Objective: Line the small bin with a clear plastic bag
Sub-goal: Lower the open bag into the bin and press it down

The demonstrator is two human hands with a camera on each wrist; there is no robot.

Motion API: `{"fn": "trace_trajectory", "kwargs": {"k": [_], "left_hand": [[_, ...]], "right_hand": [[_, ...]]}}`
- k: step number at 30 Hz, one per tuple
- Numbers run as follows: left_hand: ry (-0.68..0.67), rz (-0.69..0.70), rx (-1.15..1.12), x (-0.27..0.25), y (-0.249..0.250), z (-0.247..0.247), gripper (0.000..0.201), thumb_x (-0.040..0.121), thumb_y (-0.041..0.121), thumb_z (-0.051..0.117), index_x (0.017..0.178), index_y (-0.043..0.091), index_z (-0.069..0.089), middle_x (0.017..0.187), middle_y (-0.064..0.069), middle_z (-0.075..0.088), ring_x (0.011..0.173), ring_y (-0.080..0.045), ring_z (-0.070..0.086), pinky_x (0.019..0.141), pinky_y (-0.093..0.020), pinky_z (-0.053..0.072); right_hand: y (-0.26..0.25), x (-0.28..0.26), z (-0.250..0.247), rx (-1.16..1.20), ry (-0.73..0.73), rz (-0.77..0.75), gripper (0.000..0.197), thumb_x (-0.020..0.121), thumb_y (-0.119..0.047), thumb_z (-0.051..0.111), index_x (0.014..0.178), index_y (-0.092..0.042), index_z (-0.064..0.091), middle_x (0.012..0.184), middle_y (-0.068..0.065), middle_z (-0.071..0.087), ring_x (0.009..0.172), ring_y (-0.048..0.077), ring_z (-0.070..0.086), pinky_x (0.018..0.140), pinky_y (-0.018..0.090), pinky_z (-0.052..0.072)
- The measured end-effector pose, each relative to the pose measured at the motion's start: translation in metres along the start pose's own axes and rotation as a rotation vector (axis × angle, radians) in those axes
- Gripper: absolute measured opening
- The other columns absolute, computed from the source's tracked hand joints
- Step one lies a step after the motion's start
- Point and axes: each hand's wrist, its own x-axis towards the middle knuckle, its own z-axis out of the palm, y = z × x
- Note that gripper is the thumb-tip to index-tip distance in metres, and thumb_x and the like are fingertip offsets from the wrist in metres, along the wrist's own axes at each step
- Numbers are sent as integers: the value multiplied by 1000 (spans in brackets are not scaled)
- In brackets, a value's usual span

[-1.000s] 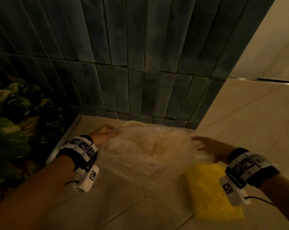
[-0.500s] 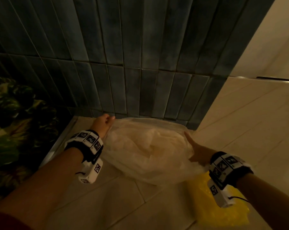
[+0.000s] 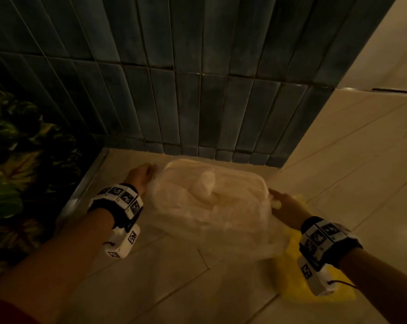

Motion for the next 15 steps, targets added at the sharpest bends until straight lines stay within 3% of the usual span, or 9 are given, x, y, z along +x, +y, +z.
{"fn": "trace_trajectory", "kwargs": {"k": [2, 4, 6, 7, 8, 9, 11, 13, 15], "left_hand": [[35, 67, 17, -10, 2, -9, 51, 99, 42, 28, 140, 13, 38, 145, -18, 41, 131, -34, 42, 107, -36, 30], [29, 107, -59, -19, 4, -18, 51, 96, 47, 32, 138, 18, 42, 140, -9, 47, 133, -29, 40, 106, -33, 30], [-73, 135, -149, -28, 1, -20, 34, 95, 41, 42, 118, 22, 56, 112, 1, 57, 123, -30, 49, 89, -29, 39], [-128, 166, -143, -33, -2, -18, 22, 92, 38, 49, 104, 22, 58, 99, 1, 59, 131, -35, 35, 79, -28, 41], [-169, 207, -122, -36, -5, -15, 24, 87, 40, 53, 97, 19, 57, 93, -2, 60, 94, -14, 43, 76, -29, 44], [-199, 239, -93, -37, -11, -11, 41, 80, 49, 52, 97, 12, 56, 97, -10, 62, 102, -33, 58, 83, -35, 47], [-210, 289, -106, -34, -26, -1, 73, 65, 64, 45, 105, 4, 55, 108, -20, 61, 104, -32, 59, 99, -49, 43], [-174, 328, -180, -39, -31, 5, 60, 69, 67, 44, 100, 18, 59, 109, -11, 62, 105, -27, 58, 102, -47, 42], [-87, 293, -264, -43, -32, 9, 34, 87, 59, 41, 90, 31, 60, 101, 0, 66, 101, -21, 59, 96, -35, 43]], "right_hand": [[-3, -9, -8, 90, 271, -11, 45, 92, -29, 52, 136, -28, 42, 132, 15, 48, 119, 36, 47, 102, 49, 40], [-12, -25, -16, 225, 369, -39, 32, 93, -36, 48, 123, -27, 52, 122, 11, 54, 113, 34, 51, 97, 48, 42], [-31, -45, -19, 387, 223, -42, 39, 89, -53, 42, 118, -29, 52, 115, 4, 57, 107, 27, 55, 89, 39, 45], [-40, -52, -17, 437, 128, -30, 47, 86, -59, 40, 121, -30, 50, 114, 1, 57, 104, 23, 55, 86, 35, 44], [-46, -54, -15, 446, 72, -21, 52, 85, -60, 41, 127, -29, 46, 116, -1, 55, 103, 21, 54, 84, 33, 43], [-49, -53, -14, 424, 58, -15, 54, 87, -56, 43, 132, -27, 41, 120, 0, 54, 103, 19, 52, 83, 31, 42], [-50, -46, -13, 395, 96, -24, 55, 91, -47, 45, 140, -26, 35, 132, 6, 51, 106, 21, 51, 86, 31, 43], [-50, -41, -13, 391, 124, -22, 55, 93, -47, 40, 144, -29, 29, 141, 10, 47, 116, 26, 51, 94, 34, 44], [-50, -42, -7, 434, 114, -53, 58, 94, -51, 31, 146, -33, 17, 146, 9, 41, 126, 29, 47, 102, 36, 39]]}}
